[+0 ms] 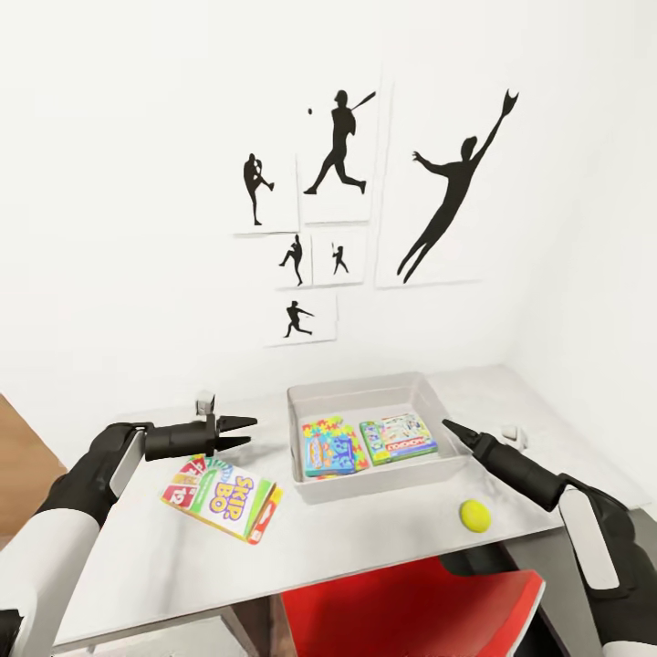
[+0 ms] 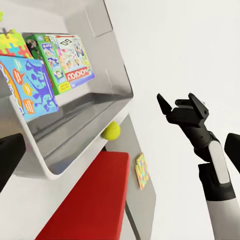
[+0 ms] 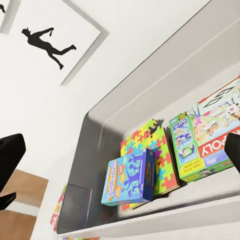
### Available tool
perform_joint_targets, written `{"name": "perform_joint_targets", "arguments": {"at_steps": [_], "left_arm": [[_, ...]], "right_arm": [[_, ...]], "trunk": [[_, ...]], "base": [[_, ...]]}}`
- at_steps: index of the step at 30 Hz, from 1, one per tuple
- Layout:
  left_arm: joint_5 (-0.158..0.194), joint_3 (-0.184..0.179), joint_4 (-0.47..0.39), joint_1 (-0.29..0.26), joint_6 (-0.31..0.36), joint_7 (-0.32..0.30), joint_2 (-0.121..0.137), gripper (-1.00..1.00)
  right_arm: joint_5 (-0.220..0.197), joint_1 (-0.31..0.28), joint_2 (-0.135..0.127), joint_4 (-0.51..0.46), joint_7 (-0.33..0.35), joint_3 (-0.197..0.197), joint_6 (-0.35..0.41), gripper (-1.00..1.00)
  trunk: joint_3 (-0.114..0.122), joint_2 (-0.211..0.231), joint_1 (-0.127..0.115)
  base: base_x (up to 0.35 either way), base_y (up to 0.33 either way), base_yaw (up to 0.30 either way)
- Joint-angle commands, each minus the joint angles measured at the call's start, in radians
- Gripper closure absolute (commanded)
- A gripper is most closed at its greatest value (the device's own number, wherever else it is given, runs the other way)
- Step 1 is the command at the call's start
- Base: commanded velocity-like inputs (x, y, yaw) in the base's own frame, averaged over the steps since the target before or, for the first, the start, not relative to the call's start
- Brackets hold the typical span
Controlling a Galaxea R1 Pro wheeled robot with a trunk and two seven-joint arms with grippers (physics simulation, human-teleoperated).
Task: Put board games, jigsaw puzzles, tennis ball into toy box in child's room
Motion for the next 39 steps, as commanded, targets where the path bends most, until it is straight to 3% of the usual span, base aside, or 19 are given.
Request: {"name": "perform_joint_targets", "arguments": {"at_steps": [1,39], "left_arm": [[0.001,0.000,0.000,-0.001,0.005,-0.002,0.000,-1.00],[0.001,0.001,0.000,-0.001,0.004,-0.002,0.000,-1.00]], "right_arm": [[-0.003,-0.001,-0.001,0.000,0.002,-0.002,0.006,-1.00],[-0.014,-0.001,-0.004,-0.001,0.000,-0.006,0.014,-1.00]], "trunk": [[-0.002,-0.002,0.001],[0.004,-0.002,0.001]], "base": [[-0.009,0.007,0.009],[-0.021,0.016,0.001]]}}
